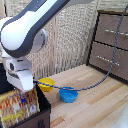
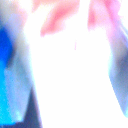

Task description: Position your gripper near the granola bar, please. Lightly grip the granola bar with your gripping tool. Relocate your gripper along with the granola bar toward the leading division of the caddy with caution. Gently release the granola bar into the leading division of the caddy.

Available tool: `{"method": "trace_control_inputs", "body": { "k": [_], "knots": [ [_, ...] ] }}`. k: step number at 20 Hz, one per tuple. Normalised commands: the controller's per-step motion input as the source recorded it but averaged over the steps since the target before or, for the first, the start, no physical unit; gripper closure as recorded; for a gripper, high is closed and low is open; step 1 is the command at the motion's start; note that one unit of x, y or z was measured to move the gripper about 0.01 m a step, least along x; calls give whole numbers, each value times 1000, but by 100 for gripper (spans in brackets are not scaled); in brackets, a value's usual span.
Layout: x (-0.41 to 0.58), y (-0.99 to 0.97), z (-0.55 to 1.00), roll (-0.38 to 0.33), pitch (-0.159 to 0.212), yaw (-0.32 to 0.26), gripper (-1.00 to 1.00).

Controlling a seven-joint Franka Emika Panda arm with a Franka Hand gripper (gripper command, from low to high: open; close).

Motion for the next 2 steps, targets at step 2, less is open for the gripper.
{"method": "trace_control_inputs", "body": {
  "k": [2],
  "knots": [
    [364,-150,93,-11,81,-48,-100]
  ]
}}
